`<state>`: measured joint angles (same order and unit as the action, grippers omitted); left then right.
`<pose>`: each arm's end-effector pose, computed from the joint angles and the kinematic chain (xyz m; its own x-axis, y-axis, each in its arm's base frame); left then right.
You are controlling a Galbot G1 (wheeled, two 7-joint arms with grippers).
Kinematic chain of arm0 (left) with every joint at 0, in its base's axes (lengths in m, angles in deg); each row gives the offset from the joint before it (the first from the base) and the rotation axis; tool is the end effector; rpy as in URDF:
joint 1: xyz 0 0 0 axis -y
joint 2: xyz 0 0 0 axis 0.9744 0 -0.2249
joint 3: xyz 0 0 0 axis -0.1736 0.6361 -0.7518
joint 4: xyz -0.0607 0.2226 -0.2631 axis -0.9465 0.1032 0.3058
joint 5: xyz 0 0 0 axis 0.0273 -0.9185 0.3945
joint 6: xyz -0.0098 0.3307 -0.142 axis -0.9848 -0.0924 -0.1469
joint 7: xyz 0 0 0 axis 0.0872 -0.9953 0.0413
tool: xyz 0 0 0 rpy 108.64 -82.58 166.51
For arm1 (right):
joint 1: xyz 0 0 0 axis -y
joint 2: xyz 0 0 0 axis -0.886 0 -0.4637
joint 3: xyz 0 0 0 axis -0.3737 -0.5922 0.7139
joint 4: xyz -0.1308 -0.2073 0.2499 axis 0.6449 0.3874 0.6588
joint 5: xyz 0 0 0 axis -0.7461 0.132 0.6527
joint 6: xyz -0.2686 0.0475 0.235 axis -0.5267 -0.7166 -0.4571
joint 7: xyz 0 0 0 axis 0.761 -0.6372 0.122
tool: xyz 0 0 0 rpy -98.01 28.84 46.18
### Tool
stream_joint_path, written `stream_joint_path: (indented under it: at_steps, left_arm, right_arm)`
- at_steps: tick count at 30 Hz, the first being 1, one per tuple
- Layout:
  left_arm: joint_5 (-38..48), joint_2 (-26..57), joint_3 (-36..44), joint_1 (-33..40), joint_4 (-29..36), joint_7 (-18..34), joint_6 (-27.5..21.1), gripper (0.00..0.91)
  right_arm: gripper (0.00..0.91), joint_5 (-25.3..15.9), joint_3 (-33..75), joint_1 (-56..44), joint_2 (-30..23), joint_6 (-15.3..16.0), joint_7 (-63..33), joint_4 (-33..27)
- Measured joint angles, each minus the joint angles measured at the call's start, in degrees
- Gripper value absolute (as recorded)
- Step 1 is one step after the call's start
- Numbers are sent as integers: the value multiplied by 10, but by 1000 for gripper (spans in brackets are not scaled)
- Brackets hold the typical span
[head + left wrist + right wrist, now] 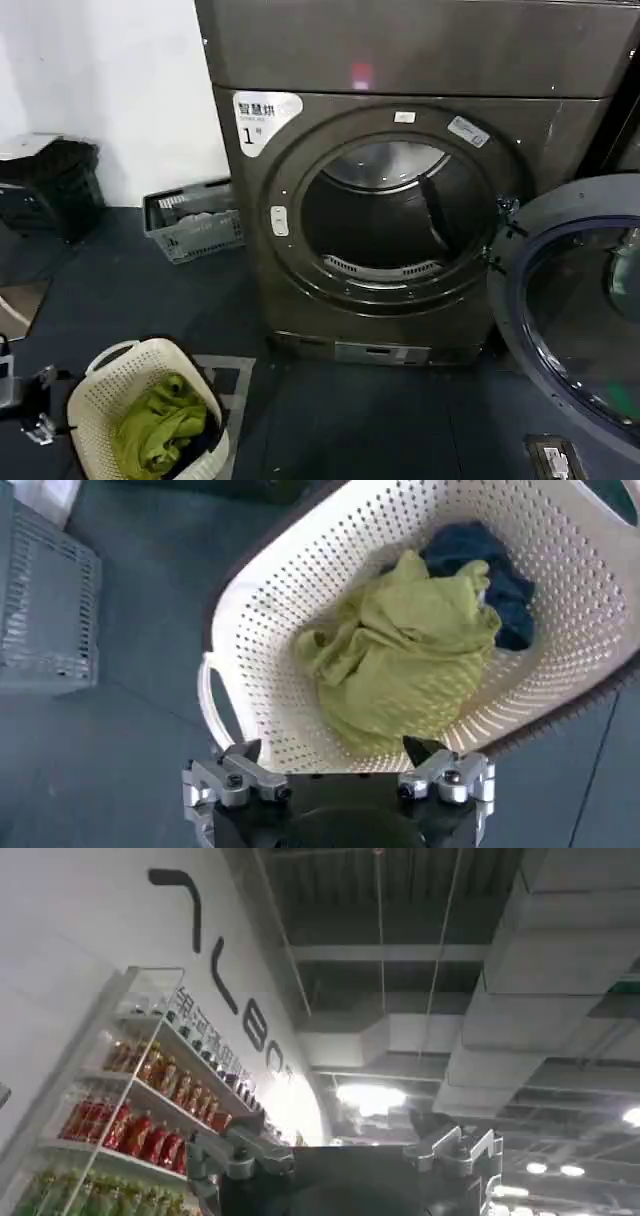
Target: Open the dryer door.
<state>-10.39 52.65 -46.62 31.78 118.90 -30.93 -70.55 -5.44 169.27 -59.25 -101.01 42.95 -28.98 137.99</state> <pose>0.3001 0.3526 -0.1798 -0.4373 0.1254 0.8905 0.8798 0.2645 0.3948 -0.1085 -0.4899 0.0361 -0.1389 0.7927 -0.5936 0.9858 0.0533 -0.1594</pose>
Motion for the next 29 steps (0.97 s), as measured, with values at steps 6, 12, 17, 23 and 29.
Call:
stream_joint_path:
  at_steps: [6,12,17,23,29]
  left_arm:
    - [4,4,0,0,1,-6,3,907]
    - [1,9,0,-1,-5,-18,12,907]
    - [-16,11,-1,-1,-2,-28,16,907]
    - [-16,13,-5,-1,-9,-23,16,907]
    - [-12,20,-14,-3,-10,-25,19,907]
  right_arm:
    - [907,0,-3,2,-2,-1,0,0]
    - [907,-1,-8,6,-2,-2,1,1]
    - [907,-2,-10,9,-2,-1,2,4]
    - [907,-2,-8,9,-2,-2,2,4]
    - [907,-9,-12,10,-6,-9,9,7]
